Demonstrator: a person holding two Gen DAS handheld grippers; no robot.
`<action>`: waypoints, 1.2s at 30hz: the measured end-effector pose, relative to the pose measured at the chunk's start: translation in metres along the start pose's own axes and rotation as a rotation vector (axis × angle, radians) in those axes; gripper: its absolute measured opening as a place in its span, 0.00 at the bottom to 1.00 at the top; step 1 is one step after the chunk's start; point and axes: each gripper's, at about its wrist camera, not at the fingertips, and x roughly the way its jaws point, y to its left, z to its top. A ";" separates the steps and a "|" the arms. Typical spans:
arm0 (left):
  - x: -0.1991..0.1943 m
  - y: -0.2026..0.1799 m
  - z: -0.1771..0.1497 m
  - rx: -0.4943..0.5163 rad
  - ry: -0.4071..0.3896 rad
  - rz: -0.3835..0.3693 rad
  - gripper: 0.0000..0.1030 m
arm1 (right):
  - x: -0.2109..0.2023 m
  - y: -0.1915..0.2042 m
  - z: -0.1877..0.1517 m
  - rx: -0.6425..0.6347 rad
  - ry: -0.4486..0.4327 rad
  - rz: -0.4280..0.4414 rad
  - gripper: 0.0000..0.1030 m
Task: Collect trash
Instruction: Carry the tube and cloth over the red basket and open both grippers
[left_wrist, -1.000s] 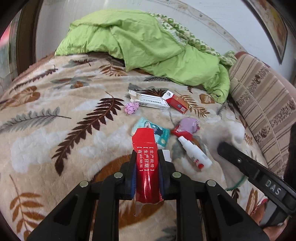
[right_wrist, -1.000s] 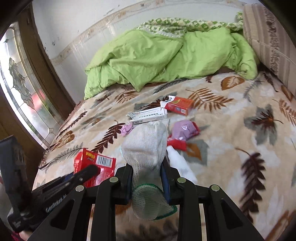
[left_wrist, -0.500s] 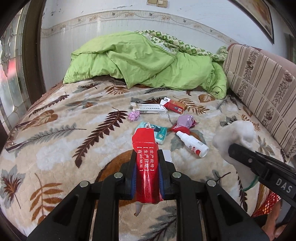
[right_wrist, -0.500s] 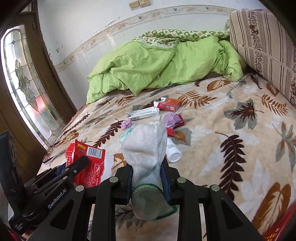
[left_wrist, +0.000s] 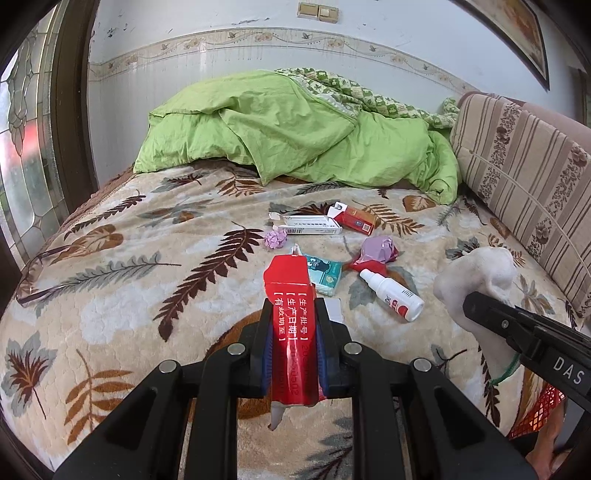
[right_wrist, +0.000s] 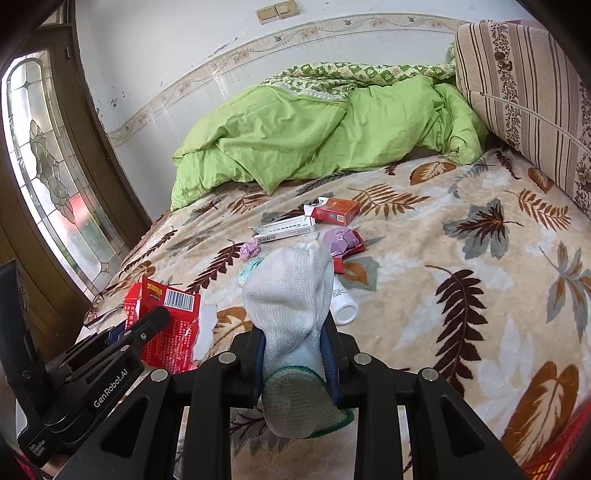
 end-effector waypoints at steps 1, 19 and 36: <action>0.000 0.000 0.000 0.001 -0.001 0.000 0.17 | 0.001 0.000 0.000 0.000 0.002 0.001 0.27; 0.002 -0.003 0.002 0.011 -0.001 0.003 0.17 | 0.004 -0.004 0.002 0.022 0.010 0.021 0.27; -0.016 -0.003 0.010 0.000 -0.017 -0.113 0.17 | -0.015 -0.016 0.002 0.108 0.003 0.053 0.27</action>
